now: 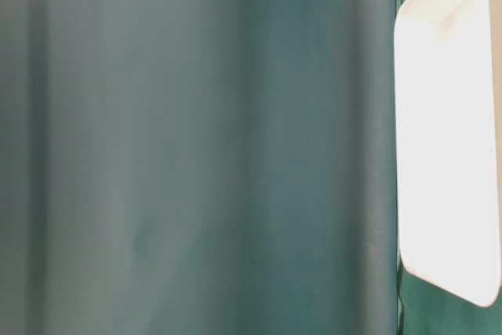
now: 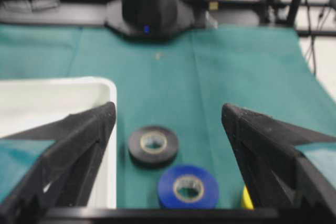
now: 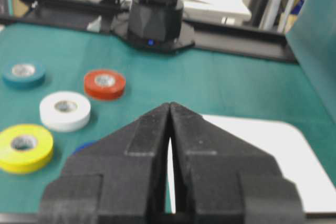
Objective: Put the tape into the white case with the left arm.
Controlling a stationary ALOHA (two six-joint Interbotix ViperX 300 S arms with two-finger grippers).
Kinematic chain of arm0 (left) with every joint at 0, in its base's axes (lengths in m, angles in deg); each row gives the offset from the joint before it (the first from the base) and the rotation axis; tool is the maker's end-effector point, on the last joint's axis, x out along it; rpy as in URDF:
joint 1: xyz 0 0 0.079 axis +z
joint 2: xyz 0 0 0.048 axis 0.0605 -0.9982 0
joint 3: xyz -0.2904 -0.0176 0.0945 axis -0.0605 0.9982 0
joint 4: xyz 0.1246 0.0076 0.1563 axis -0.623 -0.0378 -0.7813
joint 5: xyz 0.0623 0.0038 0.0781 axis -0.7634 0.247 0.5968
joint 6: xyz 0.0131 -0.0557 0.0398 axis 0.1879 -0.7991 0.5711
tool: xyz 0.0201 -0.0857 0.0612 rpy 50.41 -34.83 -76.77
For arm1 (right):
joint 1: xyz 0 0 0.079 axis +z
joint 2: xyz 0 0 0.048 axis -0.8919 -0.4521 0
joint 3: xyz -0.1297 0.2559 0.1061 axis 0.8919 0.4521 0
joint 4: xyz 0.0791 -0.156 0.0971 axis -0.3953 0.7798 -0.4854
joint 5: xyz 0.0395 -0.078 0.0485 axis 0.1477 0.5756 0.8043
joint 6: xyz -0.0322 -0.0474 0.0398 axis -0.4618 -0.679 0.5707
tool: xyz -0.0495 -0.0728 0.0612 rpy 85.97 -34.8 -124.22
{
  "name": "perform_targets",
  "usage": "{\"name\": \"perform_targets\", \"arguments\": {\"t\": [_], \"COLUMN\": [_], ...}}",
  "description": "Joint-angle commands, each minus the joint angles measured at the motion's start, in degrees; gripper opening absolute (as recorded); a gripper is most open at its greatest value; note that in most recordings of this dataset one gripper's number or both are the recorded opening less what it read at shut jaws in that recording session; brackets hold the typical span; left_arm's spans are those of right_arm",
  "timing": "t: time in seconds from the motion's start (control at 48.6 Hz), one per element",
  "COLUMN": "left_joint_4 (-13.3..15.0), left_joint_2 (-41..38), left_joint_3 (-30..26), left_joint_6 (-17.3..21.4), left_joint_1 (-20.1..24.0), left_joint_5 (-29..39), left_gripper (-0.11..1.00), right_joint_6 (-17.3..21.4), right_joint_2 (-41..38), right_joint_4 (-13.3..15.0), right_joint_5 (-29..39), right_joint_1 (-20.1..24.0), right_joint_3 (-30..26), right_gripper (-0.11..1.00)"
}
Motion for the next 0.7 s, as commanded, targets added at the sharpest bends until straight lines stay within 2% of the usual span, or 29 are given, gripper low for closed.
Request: {"name": "perform_targets", "arguments": {"t": [0.0, 0.144, 0.268, 0.453, 0.679], "left_joint_4": [0.1, 0.1, 0.1, 0.1, 0.1], "left_joint_2": [-4.0, -9.9, -14.2, -18.0, -21.3], "left_joint_3": [-3.3, -6.4, -9.4, -12.5, -14.8], "left_joint_6": [-0.2, -0.3, -0.3, -0.3, -0.3], "left_joint_1": [-0.3, -0.4, -0.9, -2.2, -4.4], "left_joint_5": [1.1, 4.1, 6.7, 9.3, 10.6], "left_gripper": [0.97, 0.97, 0.97, 0.97, 0.97], "right_joint_6": [0.1, 0.1, 0.1, 0.1, 0.0], "right_joint_2": [-0.3, -0.3, -0.3, 0.3, 2.1], "right_joint_4": [0.0, 0.0, 0.1, 0.2, 0.5], "right_joint_5": [-0.3, 0.4, 4.1, 10.7, 13.1], "right_joint_1": [0.0, -0.1, -0.1, -0.1, -0.1], "right_joint_3": [0.4, 2.5, 3.5, 3.6, 5.2], "right_gripper": [-0.09, -0.09, -0.09, -0.09, -0.09]}}
